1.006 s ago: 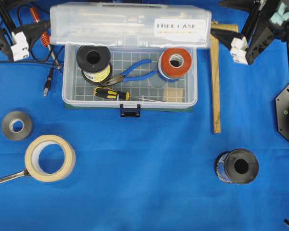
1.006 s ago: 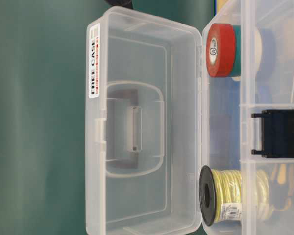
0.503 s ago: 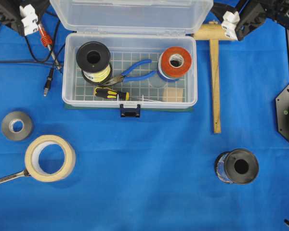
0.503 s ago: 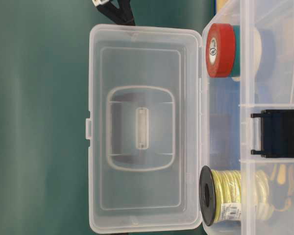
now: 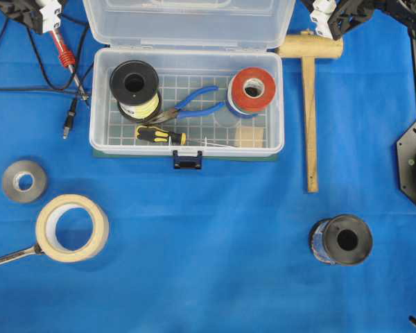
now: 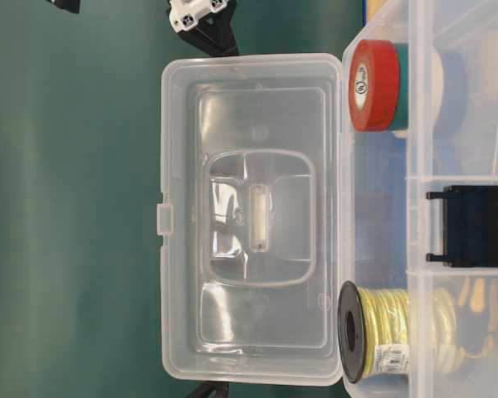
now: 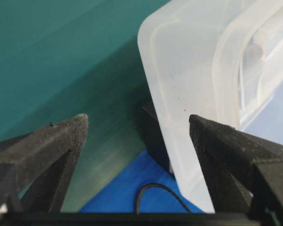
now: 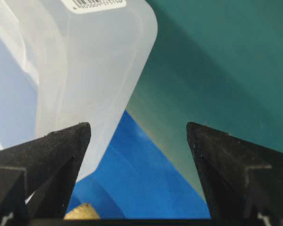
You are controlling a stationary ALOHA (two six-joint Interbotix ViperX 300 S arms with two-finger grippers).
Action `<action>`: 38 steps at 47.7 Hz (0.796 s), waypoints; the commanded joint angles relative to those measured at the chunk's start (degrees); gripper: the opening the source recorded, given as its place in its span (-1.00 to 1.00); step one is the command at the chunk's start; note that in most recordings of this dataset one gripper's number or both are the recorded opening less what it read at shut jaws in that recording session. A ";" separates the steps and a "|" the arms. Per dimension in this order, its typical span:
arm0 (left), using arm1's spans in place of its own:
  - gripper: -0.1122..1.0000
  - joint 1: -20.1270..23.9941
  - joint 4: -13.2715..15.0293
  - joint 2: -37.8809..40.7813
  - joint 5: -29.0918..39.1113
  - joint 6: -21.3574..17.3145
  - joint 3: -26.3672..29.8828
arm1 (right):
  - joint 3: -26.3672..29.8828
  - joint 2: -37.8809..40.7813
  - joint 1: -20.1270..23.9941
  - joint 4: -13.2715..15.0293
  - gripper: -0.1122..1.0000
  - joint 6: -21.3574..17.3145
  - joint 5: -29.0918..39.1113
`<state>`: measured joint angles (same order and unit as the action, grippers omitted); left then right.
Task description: Open the tool box with both arms.
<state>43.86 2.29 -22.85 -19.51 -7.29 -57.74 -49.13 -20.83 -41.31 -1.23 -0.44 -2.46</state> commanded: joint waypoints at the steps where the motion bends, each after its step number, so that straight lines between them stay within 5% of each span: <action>1: 0.79 -0.26 -0.18 0.26 -0.18 -0.09 1.76 | 1.23 -0.26 0.09 0.09 0.73 0.18 0.00; 38: 0.79 4.22 -0.09 -7.91 2.29 -0.09 -4.22 | -3.87 -7.38 -3.43 0.09 0.73 0.00 3.16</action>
<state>47.81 2.29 -29.44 -16.96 -7.47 -62.23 -53.35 -27.07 -44.47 -1.14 -0.26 0.88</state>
